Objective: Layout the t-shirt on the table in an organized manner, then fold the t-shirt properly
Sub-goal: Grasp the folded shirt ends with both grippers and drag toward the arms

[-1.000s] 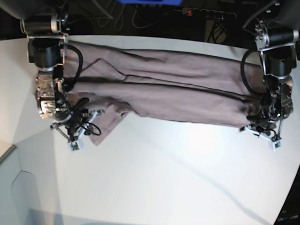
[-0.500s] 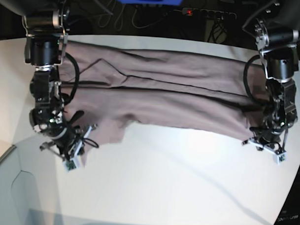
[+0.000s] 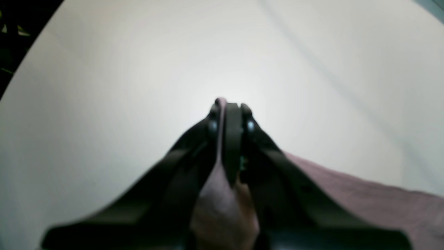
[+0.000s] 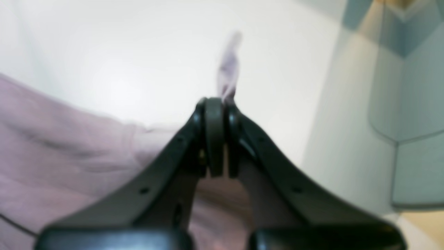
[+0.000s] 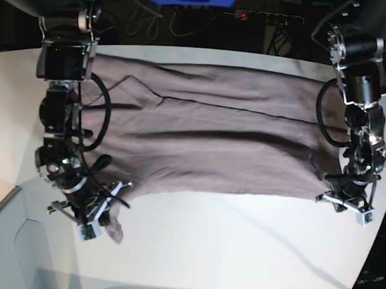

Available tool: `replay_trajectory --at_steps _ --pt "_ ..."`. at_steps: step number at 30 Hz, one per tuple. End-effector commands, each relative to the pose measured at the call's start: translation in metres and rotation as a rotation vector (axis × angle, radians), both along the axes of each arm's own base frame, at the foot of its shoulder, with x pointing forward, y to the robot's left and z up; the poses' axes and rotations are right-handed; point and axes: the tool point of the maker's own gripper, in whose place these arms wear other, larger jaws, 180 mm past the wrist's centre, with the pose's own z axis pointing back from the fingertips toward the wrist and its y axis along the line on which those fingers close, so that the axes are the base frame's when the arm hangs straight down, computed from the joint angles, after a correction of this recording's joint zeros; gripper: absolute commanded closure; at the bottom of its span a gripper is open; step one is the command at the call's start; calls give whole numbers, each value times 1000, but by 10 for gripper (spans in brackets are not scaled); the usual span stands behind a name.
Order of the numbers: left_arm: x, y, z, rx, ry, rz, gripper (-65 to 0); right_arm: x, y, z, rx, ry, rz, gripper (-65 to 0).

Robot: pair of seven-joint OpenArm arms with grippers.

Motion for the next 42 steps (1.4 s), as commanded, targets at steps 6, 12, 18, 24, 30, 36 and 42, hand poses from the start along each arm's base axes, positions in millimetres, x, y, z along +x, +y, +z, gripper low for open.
replay_trajectory --at_steps 6,12,18,24,30,36,42 --pt "18 8 32 16 -83 12 0 -6 -9 27 37 -94 -47 0" --pt "19 7 32 16 -86 11 0 -33 -19 21 43 -94 -86 0" --pt "17 8 31 19 -81 12 0 -63 -28 12 28 -77 -110 0" --pt "5 10 24 31 -70 10 0 -96 -24 7 96 -61 -106 0" --pt "-22 12 28 55 -99 20 0 -127 -38 -6 112 -19 -150 0" --pt "-60 3 20 102 -80 -16 0 -157 -39 -7 138 -14 -156 0" --pt "-89 -8 -3 94 -26 -30 0 -188 -34 -20 165 -6 -148 0"
